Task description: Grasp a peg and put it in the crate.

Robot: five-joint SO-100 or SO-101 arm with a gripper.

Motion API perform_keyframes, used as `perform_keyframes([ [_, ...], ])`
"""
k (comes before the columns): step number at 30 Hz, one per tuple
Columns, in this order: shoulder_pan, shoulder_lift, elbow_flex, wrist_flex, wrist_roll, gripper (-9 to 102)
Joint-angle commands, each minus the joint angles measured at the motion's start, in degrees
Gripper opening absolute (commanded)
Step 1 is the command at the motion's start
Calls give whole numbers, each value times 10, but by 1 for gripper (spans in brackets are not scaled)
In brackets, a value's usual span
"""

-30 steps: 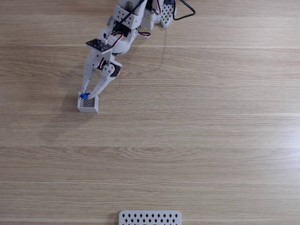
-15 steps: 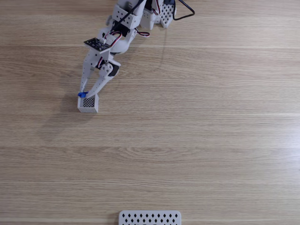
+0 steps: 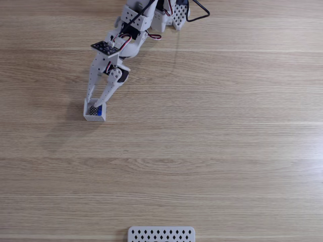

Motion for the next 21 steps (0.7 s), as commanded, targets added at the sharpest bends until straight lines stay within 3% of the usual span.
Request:
perform_keyframes([
  [1,6,10,-41,-21,-2,9],
  [8,6,19,-34,-11,-2,-3],
  [13,-12,93,-7,11,1,-1],
  [17,-83,247,38,113,2,-1],
  [21,-163,401,52,288,2,-1],
])
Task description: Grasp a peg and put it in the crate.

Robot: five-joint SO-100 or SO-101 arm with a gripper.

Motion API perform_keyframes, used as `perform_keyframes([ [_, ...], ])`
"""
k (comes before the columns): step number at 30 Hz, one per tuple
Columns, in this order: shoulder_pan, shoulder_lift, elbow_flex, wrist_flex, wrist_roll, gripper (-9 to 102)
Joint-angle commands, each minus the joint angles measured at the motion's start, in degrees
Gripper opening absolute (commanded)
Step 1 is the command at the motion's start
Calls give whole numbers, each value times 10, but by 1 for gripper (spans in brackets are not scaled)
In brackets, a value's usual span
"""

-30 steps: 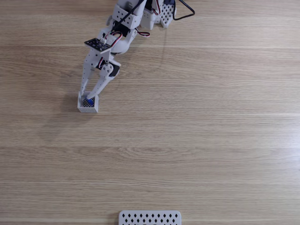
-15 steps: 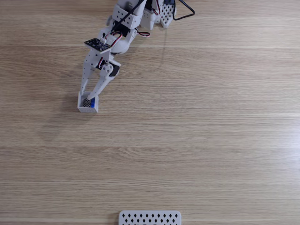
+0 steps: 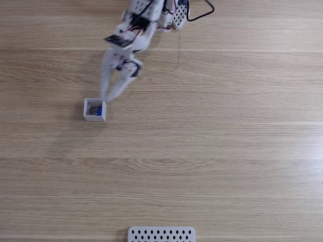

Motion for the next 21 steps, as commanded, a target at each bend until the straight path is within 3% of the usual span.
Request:
perform_keyframes([
  [1,-77,172,-10,148,2,-1],
  [5,-108,252,-31,300,13,-1],
  [8,-110,283,-54,367,48,-1],
  [21,-111,295,-80,398,77,-1],
])
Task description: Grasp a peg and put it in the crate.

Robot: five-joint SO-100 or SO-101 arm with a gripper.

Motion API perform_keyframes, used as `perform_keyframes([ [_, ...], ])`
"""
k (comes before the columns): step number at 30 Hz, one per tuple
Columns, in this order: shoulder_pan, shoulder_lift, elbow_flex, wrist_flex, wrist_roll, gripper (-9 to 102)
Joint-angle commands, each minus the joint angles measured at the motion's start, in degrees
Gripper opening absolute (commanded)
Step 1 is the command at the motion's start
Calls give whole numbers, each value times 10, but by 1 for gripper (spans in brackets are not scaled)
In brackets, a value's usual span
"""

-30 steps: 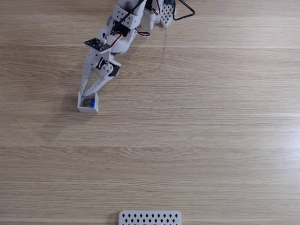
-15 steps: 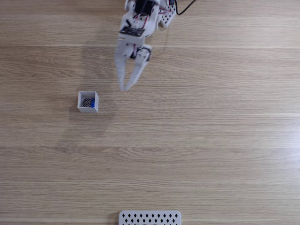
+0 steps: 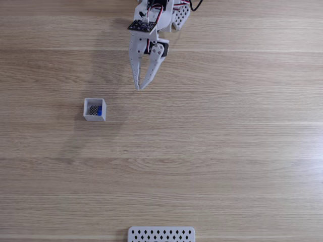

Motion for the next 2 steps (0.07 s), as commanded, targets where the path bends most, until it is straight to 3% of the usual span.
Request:
perform_keyframes([
  [1,-6,18,-62,1,6,-1],
  [2,-4,21,-61,2,6,-1],
])
